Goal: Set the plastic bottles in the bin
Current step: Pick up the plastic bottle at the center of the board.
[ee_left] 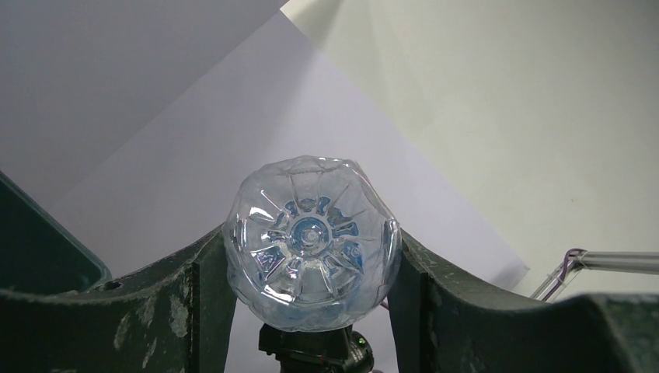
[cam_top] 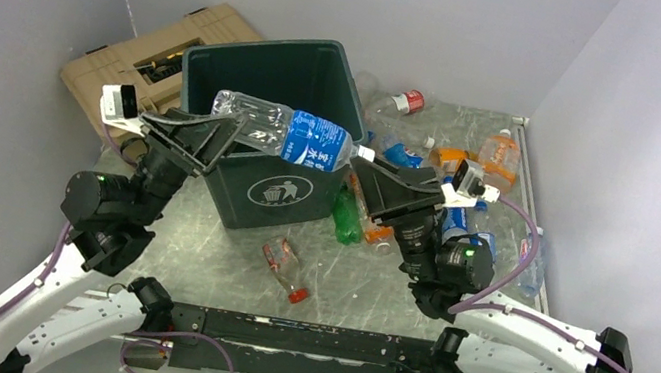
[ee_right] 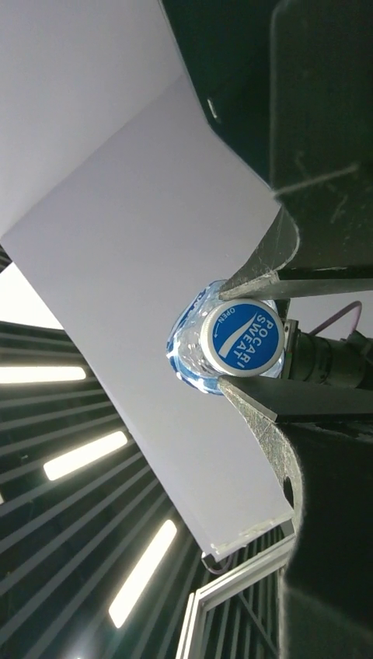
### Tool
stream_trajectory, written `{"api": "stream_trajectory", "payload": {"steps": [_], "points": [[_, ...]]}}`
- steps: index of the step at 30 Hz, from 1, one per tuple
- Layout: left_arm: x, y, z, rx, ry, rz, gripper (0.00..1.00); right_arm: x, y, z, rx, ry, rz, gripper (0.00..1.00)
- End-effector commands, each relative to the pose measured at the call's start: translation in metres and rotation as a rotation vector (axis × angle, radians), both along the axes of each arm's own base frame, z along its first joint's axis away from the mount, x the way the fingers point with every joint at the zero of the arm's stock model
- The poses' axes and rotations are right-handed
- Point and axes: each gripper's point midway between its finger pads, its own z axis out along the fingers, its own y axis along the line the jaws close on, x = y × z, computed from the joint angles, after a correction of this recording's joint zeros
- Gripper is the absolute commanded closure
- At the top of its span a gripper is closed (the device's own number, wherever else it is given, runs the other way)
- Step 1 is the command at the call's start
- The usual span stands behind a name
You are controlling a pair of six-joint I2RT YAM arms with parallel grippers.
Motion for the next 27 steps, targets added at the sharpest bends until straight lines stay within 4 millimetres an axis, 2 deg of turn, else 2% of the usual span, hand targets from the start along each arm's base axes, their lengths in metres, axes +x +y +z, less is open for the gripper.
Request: {"api": "stream_trajectory", "payload": {"steps": [1,2,3,4,5,6,10,11,12,13,15,18,19,21,23,27], "points": [[-0.01,0.005,0.008,-0.02,-0.042,-0.009,1.0,-0.012,-0.005,0.025,0.061,-0.055,0.045,0.64],[-0.009,0.004,0.007,-0.012,-0.041,-0.006,1.0,-0.013,-0.005,0.026,0.059,-0.062,0.05,0.71],[-0.009,0.004,0.006,-0.003,-0.042,0.0,1.0,-0.015,-0.005,0.027,0.059,-0.072,0.054,0.82],[-0.008,0.004,0.003,0.009,-0.039,0.007,0.99,-0.015,-0.006,0.027,0.06,-0.071,0.052,1.0],[-0.008,0.004,0.001,0.022,-0.035,0.012,0.91,-0.014,-0.007,0.026,0.057,-0.06,0.054,1.0],[-0.006,0.004,-0.004,0.04,-0.02,0.019,0.8,-0.015,-0.008,0.026,0.051,-0.067,0.044,1.0],[-0.001,0.014,-0.025,0.114,0.077,0.087,0.07,-0.017,-0.018,0.023,-0.048,-0.075,-0.01,1.0],[-0.001,0.023,-0.029,0.132,0.116,0.12,0.01,-0.019,-0.025,0.027,-0.084,-0.086,-0.039,1.0],[0.0,0.033,-0.039,0.169,0.171,0.164,0.01,-0.017,-0.027,0.022,-0.152,-0.087,-0.077,1.0],[0.001,0.044,-0.047,0.209,0.214,0.219,0.0,-0.016,-0.038,0.033,-0.191,-0.084,-0.118,1.0],[-0.002,0.072,-0.068,0.297,0.302,0.334,0.0,-0.005,-0.046,0.02,-0.386,-0.023,-0.198,1.0],[-0.013,0.114,-0.091,0.395,0.362,0.483,0.0,0.007,-0.067,0.025,-0.584,0.033,-0.321,1.0],[-0.017,0.124,-0.096,0.412,0.365,0.515,0.01,0.01,-0.07,0.026,-0.646,0.034,-0.344,1.0],[-0.026,0.132,-0.1,0.456,0.317,0.533,0.0,0.012,-0.074,0.031,-0.751,0.038,-0.366,1.0],[-0.038,0.129,-0.084,0.495,0.169,0.524,0.01,0.01,-0.072,0.034,-0.848,0.017,-0.359,1.0],[-0.063,0.114,-0.031,0.643,-0.171,0.509,0.01,0.004,-0.058,0.022,-1.064,-0.005,-0.267,1.0]]}}
